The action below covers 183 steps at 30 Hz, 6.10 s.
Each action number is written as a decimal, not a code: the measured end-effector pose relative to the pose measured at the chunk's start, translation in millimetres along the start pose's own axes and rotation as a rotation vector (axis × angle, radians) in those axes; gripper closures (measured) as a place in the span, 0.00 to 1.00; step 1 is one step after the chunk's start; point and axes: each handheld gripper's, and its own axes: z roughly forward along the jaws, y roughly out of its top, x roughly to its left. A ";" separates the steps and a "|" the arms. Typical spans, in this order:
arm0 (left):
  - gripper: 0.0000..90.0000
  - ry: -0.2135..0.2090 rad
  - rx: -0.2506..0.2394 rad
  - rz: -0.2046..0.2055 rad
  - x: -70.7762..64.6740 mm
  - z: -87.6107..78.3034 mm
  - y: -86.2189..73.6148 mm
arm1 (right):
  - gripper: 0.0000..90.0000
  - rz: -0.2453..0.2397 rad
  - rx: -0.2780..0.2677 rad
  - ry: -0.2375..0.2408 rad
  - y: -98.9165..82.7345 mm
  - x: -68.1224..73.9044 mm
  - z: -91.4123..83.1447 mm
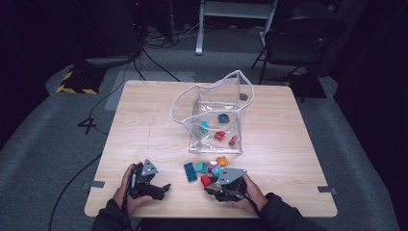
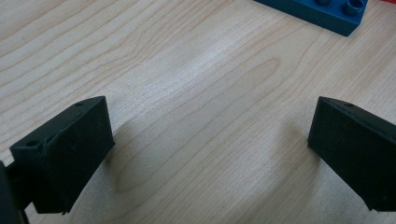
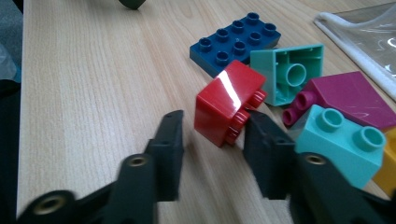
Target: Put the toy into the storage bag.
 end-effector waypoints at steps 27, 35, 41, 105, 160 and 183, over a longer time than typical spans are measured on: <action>0.00 0.000 0.001 0.000 0.0 -0.1 0.0 | 0.62 0.093 -0.009 -0.076 9.1 1.4 12.7; 0.00 0.000 0.000 0.000 0.0 -0.1 -0.1 | 0.62 0.053 -0.017 -0.020 2.7 -3.2 2.6; 0.00 0.000 0.000 0.000 0.0 -0.1 -0.1 | 0.63 0.060 -0.044 -0.037 -0.2 -13.9 -15.0; 0.00 0.000 0.003 0.000 0.3 -0.1 0.2 | 0.74 0.039 -0.238 -0.211 92.6 -71.4 -146.4; 0.00 -0.003 0.002 -0.001 0.2 -0.1 0.2 | 0.74 0.188 -0.192 -0.380 155.1 -158.4 -128.9; 0.00 0.000 0.001 0.001 0.3 -0.1 0.1 | 0.59 0.232 -0.163 -0.432 150.5 -166.7 -121.3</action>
